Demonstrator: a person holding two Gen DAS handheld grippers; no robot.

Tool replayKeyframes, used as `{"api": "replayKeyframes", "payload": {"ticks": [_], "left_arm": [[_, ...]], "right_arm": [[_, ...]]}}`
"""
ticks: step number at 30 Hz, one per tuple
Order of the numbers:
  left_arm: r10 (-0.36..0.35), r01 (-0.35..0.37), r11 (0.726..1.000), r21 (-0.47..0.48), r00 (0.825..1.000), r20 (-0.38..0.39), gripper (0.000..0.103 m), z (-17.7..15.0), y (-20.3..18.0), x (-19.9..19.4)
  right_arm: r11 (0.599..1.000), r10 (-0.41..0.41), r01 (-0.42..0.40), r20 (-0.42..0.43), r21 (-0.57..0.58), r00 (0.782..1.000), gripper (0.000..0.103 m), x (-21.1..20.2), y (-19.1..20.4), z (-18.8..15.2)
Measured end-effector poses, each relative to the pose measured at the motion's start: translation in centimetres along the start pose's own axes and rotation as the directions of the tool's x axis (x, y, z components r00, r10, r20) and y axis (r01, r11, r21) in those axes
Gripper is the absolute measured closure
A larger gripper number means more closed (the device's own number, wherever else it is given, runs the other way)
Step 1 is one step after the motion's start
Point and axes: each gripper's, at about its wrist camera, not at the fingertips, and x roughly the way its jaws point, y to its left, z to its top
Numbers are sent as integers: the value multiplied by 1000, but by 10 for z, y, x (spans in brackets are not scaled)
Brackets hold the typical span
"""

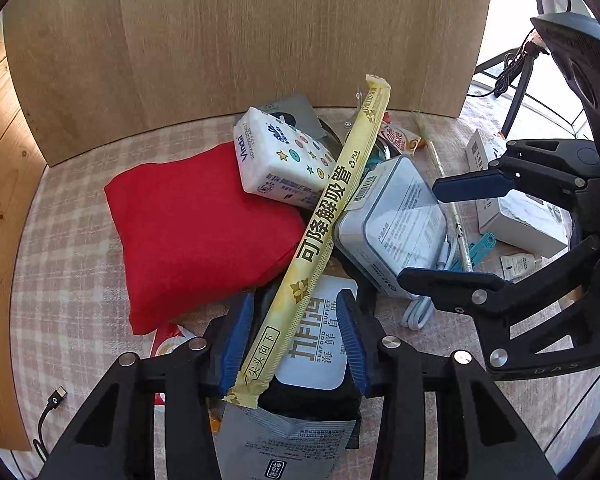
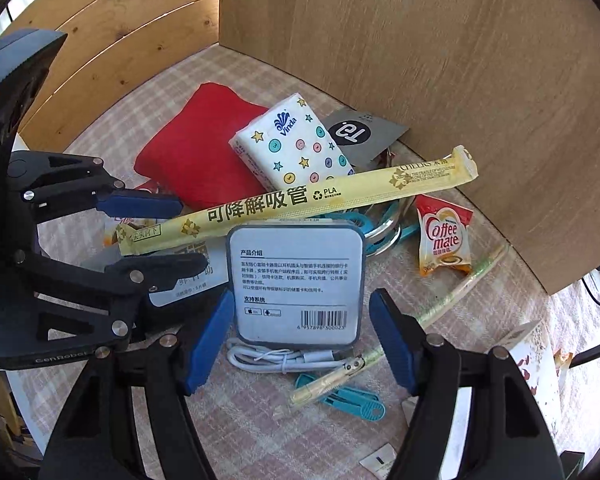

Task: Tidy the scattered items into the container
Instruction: 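Grasp the yellow straw with the left tool while the right grasps the white power bank, then carry straw and power bank to the tray and release both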

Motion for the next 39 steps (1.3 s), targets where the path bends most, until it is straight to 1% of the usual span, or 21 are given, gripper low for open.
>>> {"api": "replayKeyframes", "payload": {"ticks": [3,5,6,8,9,12,15,19,25,28,33,36,39], "left_arm": [[-5,5,1000,-10,1000,-13,72,2,2,6],[-5,5,1000,-9,1000,-8,75,2,3,6],[-7,7,1000,-10,1000,-7,78,3,4,6],[-19,18,1000,-20,1000,-7,81,4,6,6],[-30,30,999,-27,1000,-8,85,4,7,5],[-35,34,999,-28,999,-6,86,3,8,4],[-31,31,999,-22,1000,0,88,0,6,3],[-32,32,999,-18,999,13,92,-4,1,-4],[-28,30,999,-23,999,45,92,-5,-3,-25],[-35,38,998,-45,997,69,92,-9,-6,-41],[-29,33,999,-33,993,112,92,-15,-18,-74],[-42,46,998,-31,990,137,92,-14,-32,-92],[-56,58,998,-7,985,161,92,-13,-56,-105]], "right_arm": [[1000,1,-1,-3,-6,1000,31,3,0,4],[1000,1,-1,-3,-7,1000,31,4,0,7],[1000,2,-2,-4,-11,1000,30,5,1,8],[1000,3,-4,-19,-16,1000,29,10,3,11],[1000,-3,3,-29,-19,1000,29,13,5,12],[1000,-20,20,-7,-21,1000,29,16,9,10],[1000,16,-16,-9,24,1000,33,17,6,8],[995,48,-49,9,83,999,34,9,-1,4],[977,87,-99,68,190,994,34,-18,-14,-3],[967,88,-109,102,230,991,34,-37,-21,-6],[957,80,-119,154,266,985,34,-75,-29,-17],[953,63,-114,183,282,981,34,-102,-36,-31],[944,34,-95,193,316,981,34,-127,-46,-56]]}}
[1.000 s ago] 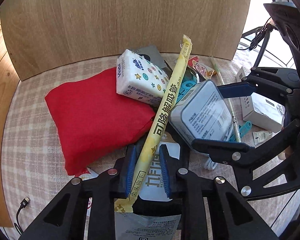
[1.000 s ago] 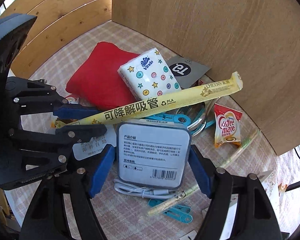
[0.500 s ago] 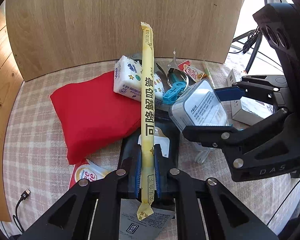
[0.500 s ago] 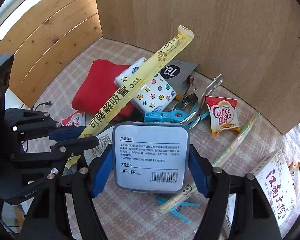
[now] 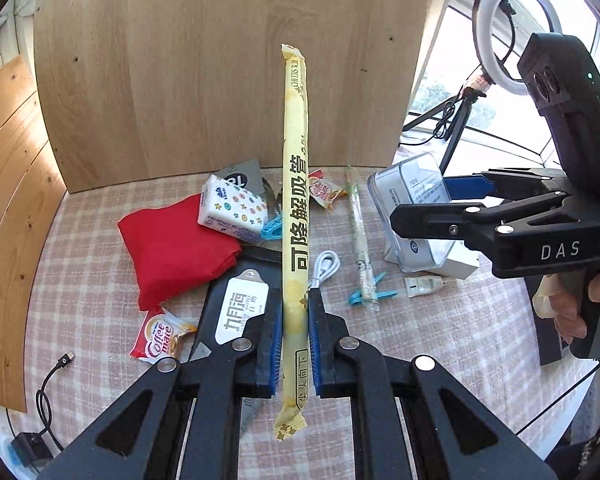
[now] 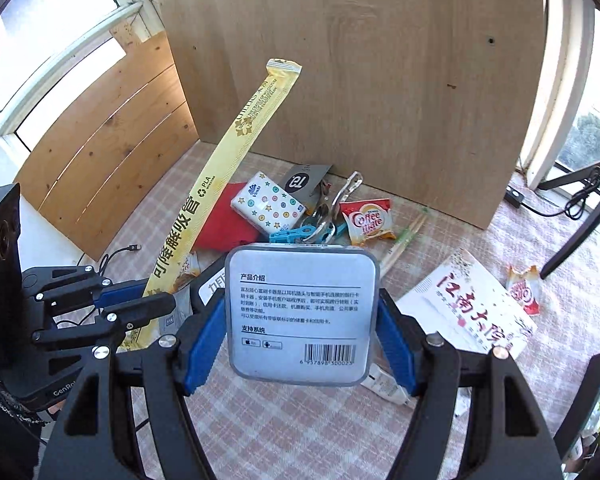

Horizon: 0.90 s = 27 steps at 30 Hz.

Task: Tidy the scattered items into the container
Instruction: 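Carry straw and power bank to the tray and release both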

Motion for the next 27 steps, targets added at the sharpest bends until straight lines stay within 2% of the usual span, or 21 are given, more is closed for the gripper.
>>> {"api": "replayKeyframes", "payload": {"ticks": [7,14,19,23,27], "left_arm": [[-94,93,993,72,995,24,92,10,-74,-13],[-223,223,962,157,975,-16,92,7,-172,-6],[-335,344,923,171,939,-79,92,4,-243,11],[-393,410,887,213,912,-116,92,0,-305,16],[-448,477,849,230,878,-168,92,-3,-358,24]], "right_arm": [[986,-113,109,29,128,993,34,-80,-68,-56],[929,-260,240,32,281,965,34,-156,-146,-121],[861,-357,331,-4,387,934,34,-202,-199,-174],[787,-430,398,-43,471,902,34,-237,-244,-216],[712,-491,461,-95,530,866,34,-265,-282,-255]]}}
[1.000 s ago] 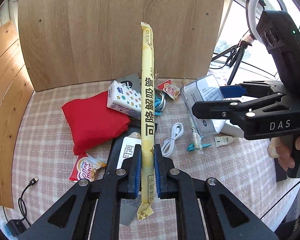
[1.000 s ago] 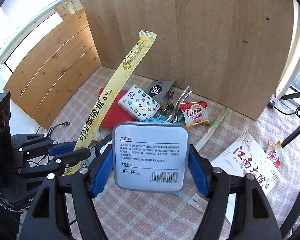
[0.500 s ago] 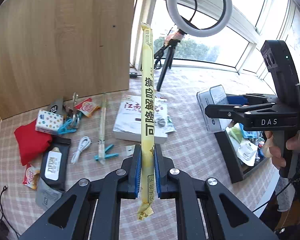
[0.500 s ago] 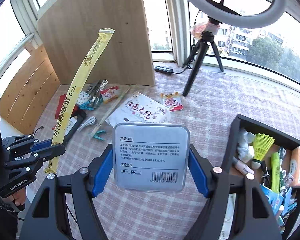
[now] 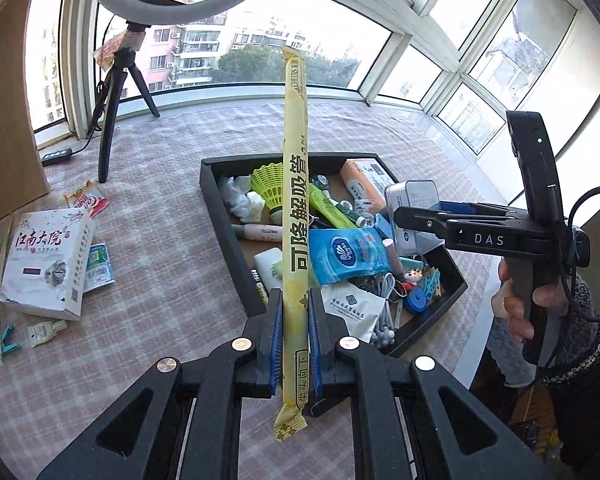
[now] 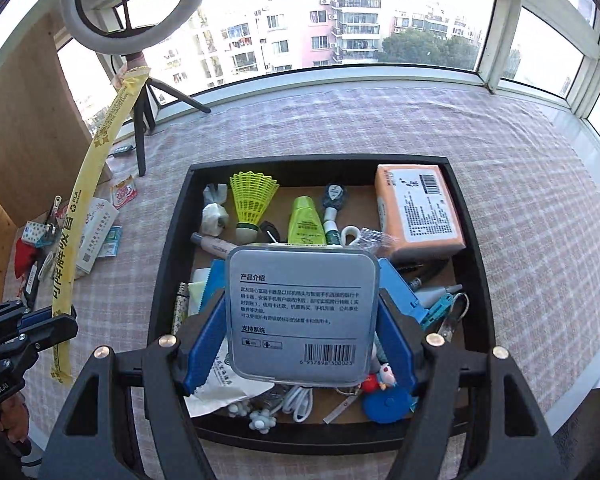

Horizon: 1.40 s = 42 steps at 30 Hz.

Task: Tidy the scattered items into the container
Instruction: 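Carry straw and power bank to the tray and release both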

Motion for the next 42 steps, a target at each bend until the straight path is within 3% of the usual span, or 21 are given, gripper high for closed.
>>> {"api": "replayKeyframes", "payload": {"ticks": [4,10,11,12,13,15,20,27,33,42], "left_arm": [[-40,41,999,30,999,-30,92,7,-33,24],[-47,51,996,79,997,-54,91,16,-66,50],[-36,41,995,96,998,-53,69,18,-70,55],[4,4,993,117,998,-61,25,20,-74,61],[50,-42,991,130,997,-58,12,21,-76,65],[78,-73,986,152,997,-25,22,20,-75,64],[112,-108,985,136,994,-22,29,18,-59,55],[168,-168,981,98,986,10,31,10,-27,30],[236,-238,970,52,971,47,31,-2,9,-2],[382,-376,922,-95,922,65,31,-43,106,-62]], "right_arm": [[995,-78,79,-20,59,997,34,1,-47,-9],[989,-110,115,-52,90,993,33,10,-83,-22],[989,-117,121,-55,85,992,33,12,-85,-23],[987,-128,132,-48,89,991,33,11,-86,-23],[986,-129,131,-30,99,991,33,9,-87,-22],[987,-113,112,-1,119,994,30,2,-88,-20],[988,-74,70,29,138,997,28,-4,-83,-11],[995,-2,-2,39,96,999,28,0,-49,-2],[997,73,-73,41,-11,996,28,7,10,13],[951,229,-226,-11,-211,973,28,16,134,24]]}}
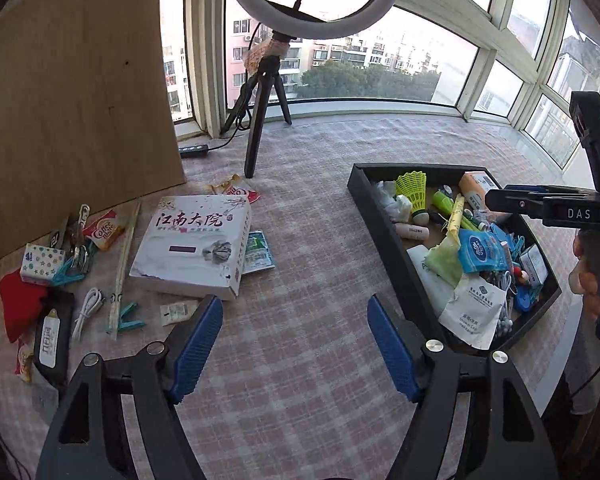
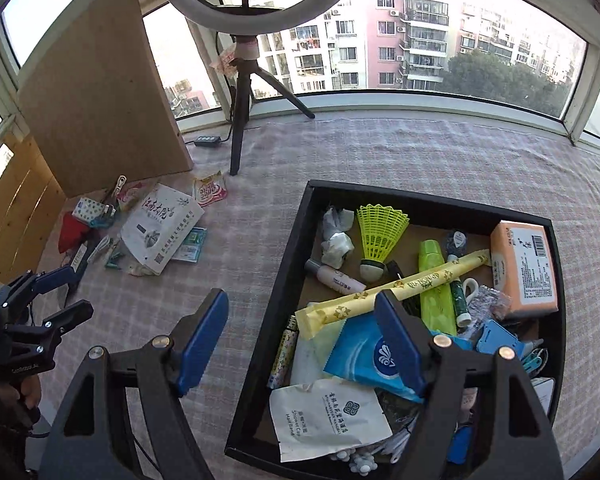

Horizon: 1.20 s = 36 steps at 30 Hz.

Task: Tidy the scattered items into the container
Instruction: 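Carry straw and power bank to the tray and release both, then grasp the grey pouch with the left tool while the right grasps the white cable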

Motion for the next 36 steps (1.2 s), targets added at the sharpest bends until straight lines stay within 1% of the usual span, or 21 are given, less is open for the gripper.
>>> {"api": "replayKeyframes", "payload": {"ticks": [3,6,9,11,14,16,18,21,24,27,30,32,34,35,36], "left_arm": [[61,-61,996,-58,998,-12,31,-19,49,-7],[124,-127,985,-117,992,-32,29,-43,102,-15],[182,-190,968,-164,981,-62,29,-68,152,-23],[211,-223,957,-183,974,-83,29,-86,182,-26],[246,-264,946,-186,962,-116,29,-106,216,-29],[259,-279,947,-162,956,-134,28,-115,229,-29],[251,-270,953,-136,957,-142,28,-122,238,-29],[231,-250,960,-123,961,-153,28,-127,250,-23],[201,-223,967,-123,965,-166,28,-129,260,-15],[186,-207,972,-113,968,-168,28,-130,267,-9],[163,-183,978,-105,972,-168,28,-130,271,-4],[151,-170,980,-100,973,-174,28,-130,274,-1],[137,-157,982,-106,975,-178,28,-129,278,2],[131,-152,982,-112,975,-179,28,-129,279,2],[123,-145,983,-116,977,-176,28,-129,281,2]], "right_arm": [[996,59,-61,-38,-71,998,28,19,46,7],[983,108,-119,-86,-141,990,28,40,95,12],[967,155,-178,-131,-185,979,28,60,143,16],[954,170,-203,-159,-222,972,28,74,178,19],[934,183,-232,-194,-271,964,28,95,225,25],[927,174,-234,-219,-292,960,28,111,253,29],[928,167,-237,-247,-289,954,28,130,275,36],[937,183,-258,-300,-234,936,29,160,296,47],[954,175,-246,-350,-172,920,29,191,307,53],[973,140,-198,-374,-122,917,30,216,306,56],[978,159,-198,-375,-67,913,31,226,303,61],[980,160,-194,-384,-51,909,32,230,304,63],[977,189,-213,-394,-18,899,46,231,305,62],[973,208,-230,-400,-8,893,48,231,306,60],[972,209,-236,-406,-16,889,53,231,307,57]]}}
